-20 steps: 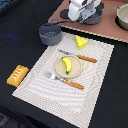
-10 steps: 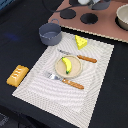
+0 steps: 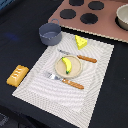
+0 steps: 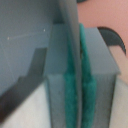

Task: Interact with the objects in diverse but meaningful ways.

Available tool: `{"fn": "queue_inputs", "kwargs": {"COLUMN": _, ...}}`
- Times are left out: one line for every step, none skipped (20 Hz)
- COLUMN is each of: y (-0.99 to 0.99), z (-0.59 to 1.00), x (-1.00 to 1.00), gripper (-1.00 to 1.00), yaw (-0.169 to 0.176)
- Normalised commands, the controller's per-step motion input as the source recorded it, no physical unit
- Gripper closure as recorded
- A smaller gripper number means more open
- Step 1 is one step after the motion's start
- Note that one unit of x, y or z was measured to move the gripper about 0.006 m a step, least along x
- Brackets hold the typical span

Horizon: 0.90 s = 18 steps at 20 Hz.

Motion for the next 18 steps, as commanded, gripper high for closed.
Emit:
{"fn": "queue_inputs", "kwargs": {"y": -0.42, "z": -0.21, "x": -0.62, "gripper": 1.00, "yaw": 0.031}}
{"fn": "queue_inputs", "kwargs": {"y": -0.42, "z": -0.23, "x": -0.65, "gripper": 1.00, "yaw": 0.029}}
{"fn": "queue_inputs", "kwargs": {"y": -0.43, "z": -0.25, "x": -0.65, "gripper": 1.00, "yaw": 0.028}}
{"fn": "queue_inputs", "kwargs": {"y": -0.44, "z": -0.26, "x": -0.64, "gripper": 1.00, "yaw": 0.027}}
{"fn": "queue_inputs", "kwargs": {"y": -0.44, "z": -0.28, "x": -0.61, "gripper": 1.00, "yaw": 0.027}}
{"fn": "queue_inputs", "kwargs": {"y": -0.46, "z": -0.30, "x": -0.62, "gripper": 1.00, "yaw": 0.023}}
{"fn": "queue_inputs", "kwargs": {"y": -0.48, "z": -0.31, "x": -0.62, "gripper": 1.00, "yaw": 0.021}}
{"fn": "queue_inputs", "kwargs": {"y": -0.49, "z": -0.33, "x": -0.62, "gripper": 1.00, "yaw": 0.019}}
{"fn": "queue_inputs", "kwargs": {"y": -0.50, "z": -0.34, "x": -0.63, "gripper": 1.00, "yaw": 0.012}}
{"fn": "queue_inputs", "kwargs": {"y": -0.49, "z": -0.37, "x": -0.65, "gripper": 1.00, "yaw": 0.011}}
{"fn": "queue_inputs", "kwargs": {"y": -0.47, "z": -0.39, "x": -0.69, "gripper": 1.00, "yaw": 0.007}}
{"fn": "queue_inputs", "kwargs": {"y": -0.44, "z": -0.40, "x": -0.73, "gripper": 1.00, "yaw": 0.003}}
{"fn": "queue_inputs", "kwargs": {"y": -0.43, "z": -0.40, "x": -0.76, "gripper": 1.00, "yaw": 0.000}}
{"fn": "queue_inputs", "kwargs": {"y": -0.41, "z": -0.39, "x": -0.77, "gripper": 1.00, "yaw": 0.000}}
{"fn": "queue_inputs", "kwargs": {"y": -0.43, "z": -0.36, "x": -0.80, "gripper": 1.00, "yaw": 0.000}}
{"fn": "queue_inputs", "kwargs": {"y": -0.43, "z": -0.30, "x": -0.78, "gripper": 1.00, "yaw": 0.000}}
{"fn": "queue_inputs", "kwargs": {"y": -0.41, "z": -0.29, "x": -0.79, "gripper": 1.00, "yaw": 0.000}}
{"fn": "queue_inputs", "kwargs": {"y": -0.41, "z": -0.27, "x": -0.79, "gripper": 1.00, "yaw": 0.000}}
